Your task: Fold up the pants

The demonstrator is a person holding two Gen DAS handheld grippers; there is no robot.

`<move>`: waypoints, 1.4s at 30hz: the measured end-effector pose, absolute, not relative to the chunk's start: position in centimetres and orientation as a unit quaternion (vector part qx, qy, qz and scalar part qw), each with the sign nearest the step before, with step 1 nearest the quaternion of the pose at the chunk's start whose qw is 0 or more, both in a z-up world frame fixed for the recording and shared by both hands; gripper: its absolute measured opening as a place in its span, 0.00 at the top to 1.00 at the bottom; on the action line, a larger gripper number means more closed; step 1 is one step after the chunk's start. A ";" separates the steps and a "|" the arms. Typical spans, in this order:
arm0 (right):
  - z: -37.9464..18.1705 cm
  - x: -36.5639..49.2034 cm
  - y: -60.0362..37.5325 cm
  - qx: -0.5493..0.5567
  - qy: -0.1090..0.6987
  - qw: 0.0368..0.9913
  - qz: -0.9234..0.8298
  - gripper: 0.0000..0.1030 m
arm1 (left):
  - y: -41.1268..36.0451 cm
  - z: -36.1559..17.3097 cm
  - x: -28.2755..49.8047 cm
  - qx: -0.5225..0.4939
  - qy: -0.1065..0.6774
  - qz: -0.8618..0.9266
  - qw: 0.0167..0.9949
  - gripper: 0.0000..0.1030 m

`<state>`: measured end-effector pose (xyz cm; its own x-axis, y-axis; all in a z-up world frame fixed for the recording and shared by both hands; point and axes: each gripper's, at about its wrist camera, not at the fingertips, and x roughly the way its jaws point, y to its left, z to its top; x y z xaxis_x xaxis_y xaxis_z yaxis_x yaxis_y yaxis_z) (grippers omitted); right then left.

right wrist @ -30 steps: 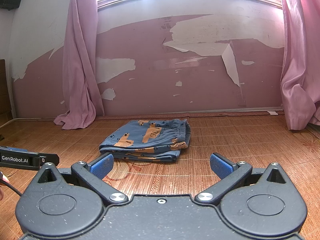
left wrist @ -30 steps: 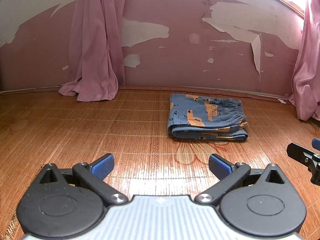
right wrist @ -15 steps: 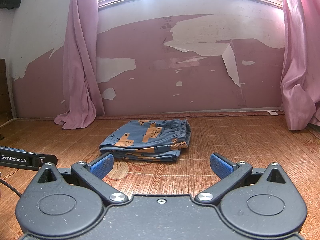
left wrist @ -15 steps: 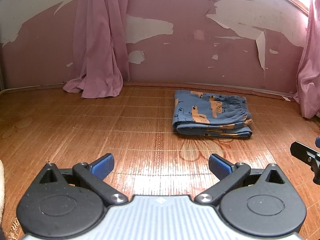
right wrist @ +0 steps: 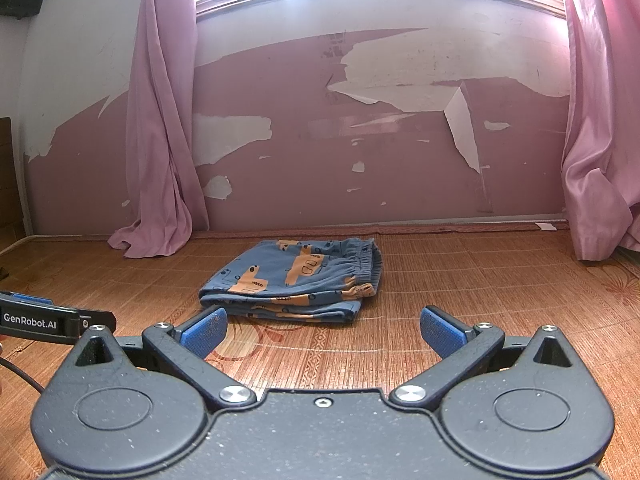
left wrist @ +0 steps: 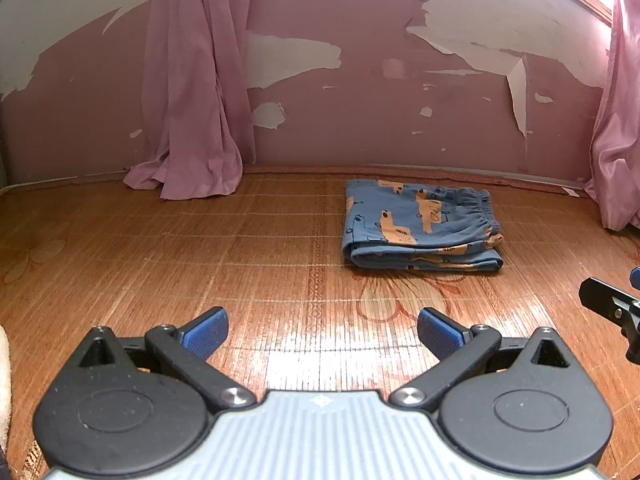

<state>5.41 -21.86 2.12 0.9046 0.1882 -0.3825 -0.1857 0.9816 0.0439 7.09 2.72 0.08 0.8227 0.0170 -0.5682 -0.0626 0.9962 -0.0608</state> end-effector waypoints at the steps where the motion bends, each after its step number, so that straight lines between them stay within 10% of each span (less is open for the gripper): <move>1: 2.1 5.4 -21.9 0.003 0.196 0.976 0.096 0.01 | 2.7 0.1 7.1 -0.038 0.297 0.021 0.954 0.00; 42: 2.1 5.4 -21.8 0.003 0.198 0.976 0.096 0.01 | 2.7 -0.3 7.0 -0.035 0.300 0.019 0.953 0.00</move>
<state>5.42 -21.78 2.14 0.9034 0.1891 -0.3850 -0.1868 0.9814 0.0436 6.96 2.67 -0.33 0.8188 0.0156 -0.5739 -0.0581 0.9968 -0.0557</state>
